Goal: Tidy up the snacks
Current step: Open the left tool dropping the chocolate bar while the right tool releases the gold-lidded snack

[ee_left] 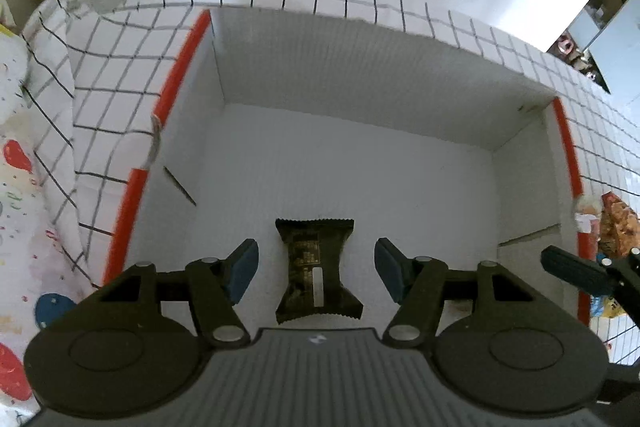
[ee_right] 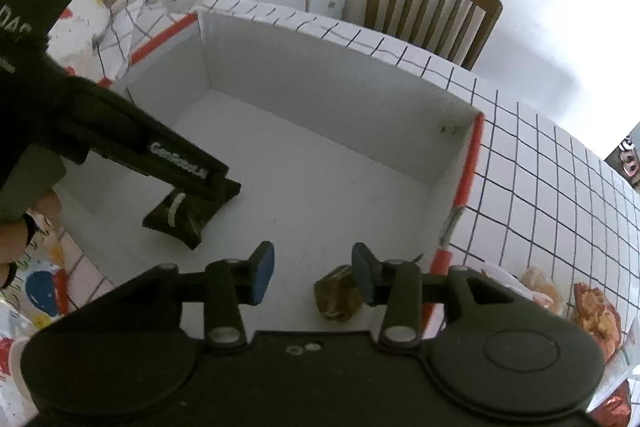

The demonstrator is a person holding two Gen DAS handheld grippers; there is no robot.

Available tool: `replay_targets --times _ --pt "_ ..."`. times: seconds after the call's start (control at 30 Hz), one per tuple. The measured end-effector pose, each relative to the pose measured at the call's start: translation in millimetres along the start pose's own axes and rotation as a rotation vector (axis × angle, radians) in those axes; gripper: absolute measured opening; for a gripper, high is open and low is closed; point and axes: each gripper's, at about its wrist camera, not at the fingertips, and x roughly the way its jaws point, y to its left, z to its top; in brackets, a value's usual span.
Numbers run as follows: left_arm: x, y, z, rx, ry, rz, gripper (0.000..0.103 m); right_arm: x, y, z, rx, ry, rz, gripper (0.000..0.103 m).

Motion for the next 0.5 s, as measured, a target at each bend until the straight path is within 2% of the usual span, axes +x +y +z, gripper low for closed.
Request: replay_targets --times 0.27,0.5 --pt "-42 -1 -10 0.002 -0.081 -0.057 0.064 -44 -12 -9 0.049 -0.065 0.026 0.056" --pt "-84 -16 -25 0.061 -0.184 -0.089 0.064 -82 -18 -19 0.087 -0.135 0.027 0.061"
